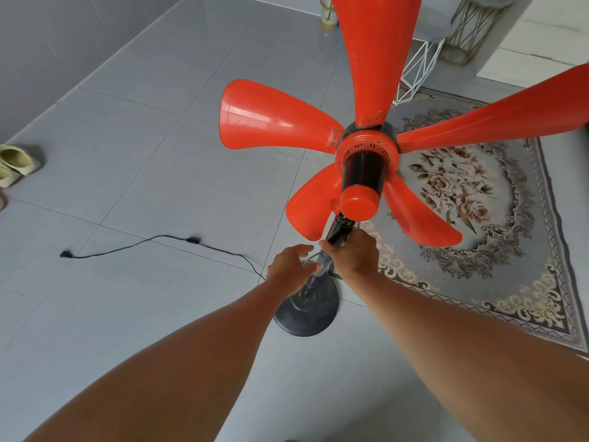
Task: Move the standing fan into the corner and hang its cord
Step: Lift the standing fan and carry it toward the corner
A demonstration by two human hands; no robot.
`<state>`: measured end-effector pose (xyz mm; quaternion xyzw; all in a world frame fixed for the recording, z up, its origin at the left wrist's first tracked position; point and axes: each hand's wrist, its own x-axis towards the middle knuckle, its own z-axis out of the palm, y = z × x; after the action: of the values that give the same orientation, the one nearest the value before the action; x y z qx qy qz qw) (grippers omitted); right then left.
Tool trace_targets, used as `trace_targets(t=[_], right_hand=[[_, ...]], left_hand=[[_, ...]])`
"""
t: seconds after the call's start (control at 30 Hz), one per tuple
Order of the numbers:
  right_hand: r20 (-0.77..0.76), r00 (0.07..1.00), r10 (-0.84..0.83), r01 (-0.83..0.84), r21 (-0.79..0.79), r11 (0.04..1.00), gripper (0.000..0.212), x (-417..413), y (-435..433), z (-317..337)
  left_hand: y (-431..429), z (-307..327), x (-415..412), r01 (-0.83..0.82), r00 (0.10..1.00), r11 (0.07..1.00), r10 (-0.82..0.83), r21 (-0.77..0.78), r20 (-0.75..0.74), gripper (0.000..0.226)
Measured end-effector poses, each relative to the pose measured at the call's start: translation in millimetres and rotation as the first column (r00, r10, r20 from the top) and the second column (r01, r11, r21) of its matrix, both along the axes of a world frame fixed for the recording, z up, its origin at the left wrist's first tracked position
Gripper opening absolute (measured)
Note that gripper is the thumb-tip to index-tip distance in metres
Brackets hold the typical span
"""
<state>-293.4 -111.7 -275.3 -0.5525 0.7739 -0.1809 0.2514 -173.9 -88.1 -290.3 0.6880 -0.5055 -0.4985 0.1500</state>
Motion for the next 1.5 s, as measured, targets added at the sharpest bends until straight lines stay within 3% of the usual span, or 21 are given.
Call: trace_targets(t=[0.37,0.57,0.83,0.97,1.1,1.17,1.27,1.33,1.4,1.5], right_hand=[[0.063,0.991,0.118,-0.111,-0.099,0.989,0.036,32.3,-0.3,77.1],[0.082,0.979,0.184,-0.175,-0.109,0.978,0.037,76.0,-14.0,135.6],[0.050,0.979,0.199,-0.192,-0.109,0.975,0.037,164.4,-67.8,228.9],[0.059,0.985,0.165,-0.158,-0.105,0.982,0.037,184.5,-93.3,254.3],[0.113,0.985,0.130,-0.117,-0.111,0.987,0.029,201.1,-134.1,280.7],[0.110,0.987,0.121,-0.110,-0.097,0.989,0.033,205.2,-153.3,288.8],[0.090,0.988,0.123,-0.116,-0.080,0.990,0.039,218.1,-186.0,297.7],[0.064,0.990,0.125,-0.119,-0.083,0.989,0.041,225.0,-203.5,300.8],[0.026,0.988,0.154,-0.150,-0.103,0.983,0.041,233.2,-226.6,303.3],[0.044,0.969,0.243,-0.235,-0.137,0.962,0.037,246.9,-258.2,307.1]], left_hand=[[-2.9,60.6,31.3,-0.019,1.000,1.000,0.019,0.004,-0.004,0.037],[-9.8,104.7,70.2,-0.074,0.990,0.996,0.080,-0.054,0.117,0.017],[-54.2,162.8,177.7,0.021,0.951,0.998,-0.001,-0.061,0.309,0.021],[-68.2,178.9,252.6,0.057,0.878,0.995,-0.090,0.085,0.470,0.019],[-82.3,195.0,329.5,-0.041,0.836,0.983,-0.064,0.179,0.546,0.031],[-98.3,208.5,347.8,-0.099,0.869,0.986,0.022,0.131,0.494,0.031],[-141.1,237.4,363.0,-0.209,0.938,0.977,0.213,-0.042,0.275,0.029],[-168.7,255.5,362.9,-0.219,0.952,0.968,0.240,-0.125,0.188,0.029],[-198.3,268.3,361.3,-0.149,0.952,0.962,0.202,-0.229,0.230,0.024],[-234.5,285.8,355.8,0.083,0.897,0.930,0.086,-0.359,0.433,0.029]])
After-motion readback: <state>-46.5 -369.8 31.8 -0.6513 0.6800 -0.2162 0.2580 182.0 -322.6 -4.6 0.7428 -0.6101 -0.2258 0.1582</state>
